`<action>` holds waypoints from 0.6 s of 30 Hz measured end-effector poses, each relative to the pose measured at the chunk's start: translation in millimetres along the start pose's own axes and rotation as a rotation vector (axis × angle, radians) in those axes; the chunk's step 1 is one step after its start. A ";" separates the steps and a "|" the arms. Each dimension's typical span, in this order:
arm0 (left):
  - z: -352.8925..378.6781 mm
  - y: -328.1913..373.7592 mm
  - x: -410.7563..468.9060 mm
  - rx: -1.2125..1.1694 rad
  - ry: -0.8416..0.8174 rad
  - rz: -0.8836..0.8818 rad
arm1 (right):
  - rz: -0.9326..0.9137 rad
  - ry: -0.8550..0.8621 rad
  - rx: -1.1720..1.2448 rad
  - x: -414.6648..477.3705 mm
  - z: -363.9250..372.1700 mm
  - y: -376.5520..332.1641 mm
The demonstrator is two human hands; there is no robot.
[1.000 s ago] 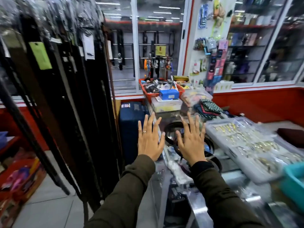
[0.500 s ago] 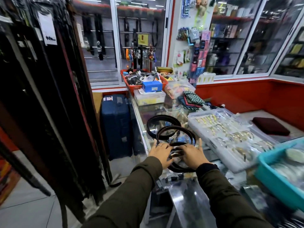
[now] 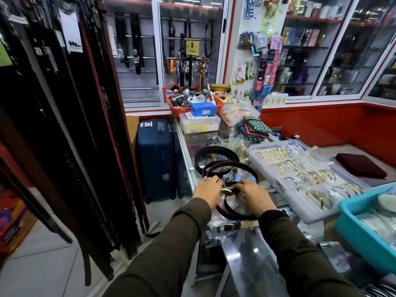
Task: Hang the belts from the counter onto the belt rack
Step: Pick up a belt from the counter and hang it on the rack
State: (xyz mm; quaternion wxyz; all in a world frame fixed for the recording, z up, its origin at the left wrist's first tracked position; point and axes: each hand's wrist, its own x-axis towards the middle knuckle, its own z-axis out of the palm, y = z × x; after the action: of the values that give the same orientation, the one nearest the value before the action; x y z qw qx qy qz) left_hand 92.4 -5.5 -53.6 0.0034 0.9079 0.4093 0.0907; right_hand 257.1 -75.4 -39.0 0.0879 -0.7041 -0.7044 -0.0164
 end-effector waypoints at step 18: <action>-113.5 -129.8 -109.0 -0.666 0.690 -0.271 | -0.404 0.183 0.413 65.0 -52.7 -163.1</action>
State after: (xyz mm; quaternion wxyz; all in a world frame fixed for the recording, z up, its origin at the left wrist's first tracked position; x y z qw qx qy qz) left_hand -93.7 -7.9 29.9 0.1692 0.7131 0.4498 0.5105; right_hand 100.5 -20.1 38.9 0.2871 -0.5125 -0.8079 0.0468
